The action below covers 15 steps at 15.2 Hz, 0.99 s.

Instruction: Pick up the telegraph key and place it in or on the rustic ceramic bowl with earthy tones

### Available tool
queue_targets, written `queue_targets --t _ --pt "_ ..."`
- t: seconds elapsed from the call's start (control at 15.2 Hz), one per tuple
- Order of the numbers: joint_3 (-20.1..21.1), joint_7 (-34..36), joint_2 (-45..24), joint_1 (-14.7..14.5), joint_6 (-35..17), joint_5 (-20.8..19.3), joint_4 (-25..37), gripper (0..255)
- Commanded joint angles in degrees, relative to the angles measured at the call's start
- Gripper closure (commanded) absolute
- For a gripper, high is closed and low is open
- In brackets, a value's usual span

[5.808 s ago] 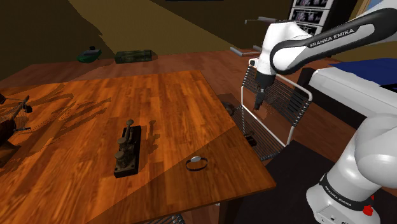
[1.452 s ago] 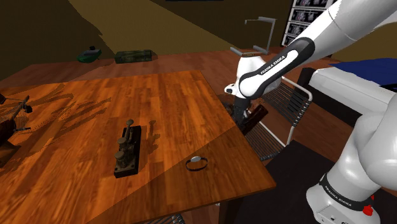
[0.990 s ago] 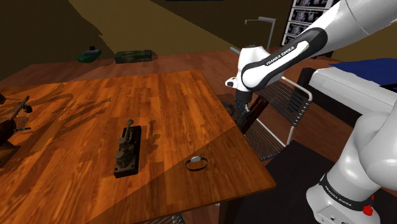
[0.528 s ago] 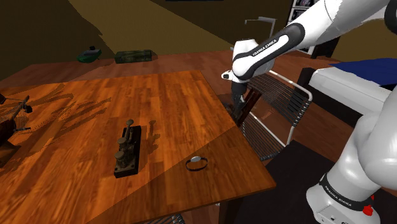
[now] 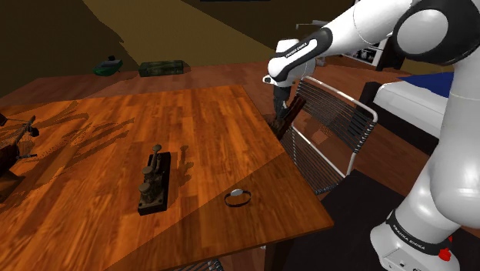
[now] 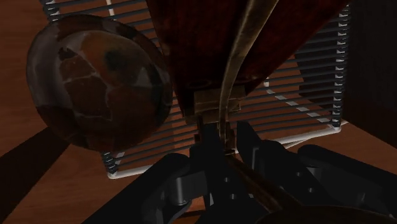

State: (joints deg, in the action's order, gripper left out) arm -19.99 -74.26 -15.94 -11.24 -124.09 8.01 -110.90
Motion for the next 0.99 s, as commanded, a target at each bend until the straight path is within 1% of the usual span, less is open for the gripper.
queue_targets --t 0.0,0.26,0.46,0.53,0.92 --pt "0.0 -1.7 -3.7 1.5 2.1 1.3 5.9 255" --pt "0.2 -4.3 -12.3 5.1 7.4 3.7 19.2 255" --pt "0.7 -5.6 -19.5 8.3 12.3 5.2 31.1 255" --pt "0.9 -5.7 -20.6 8.8 13.1 5.3 33.0 255" --pt "1.3 -6.2 -22.2 8.9 9.4 5.9 30.9 255"
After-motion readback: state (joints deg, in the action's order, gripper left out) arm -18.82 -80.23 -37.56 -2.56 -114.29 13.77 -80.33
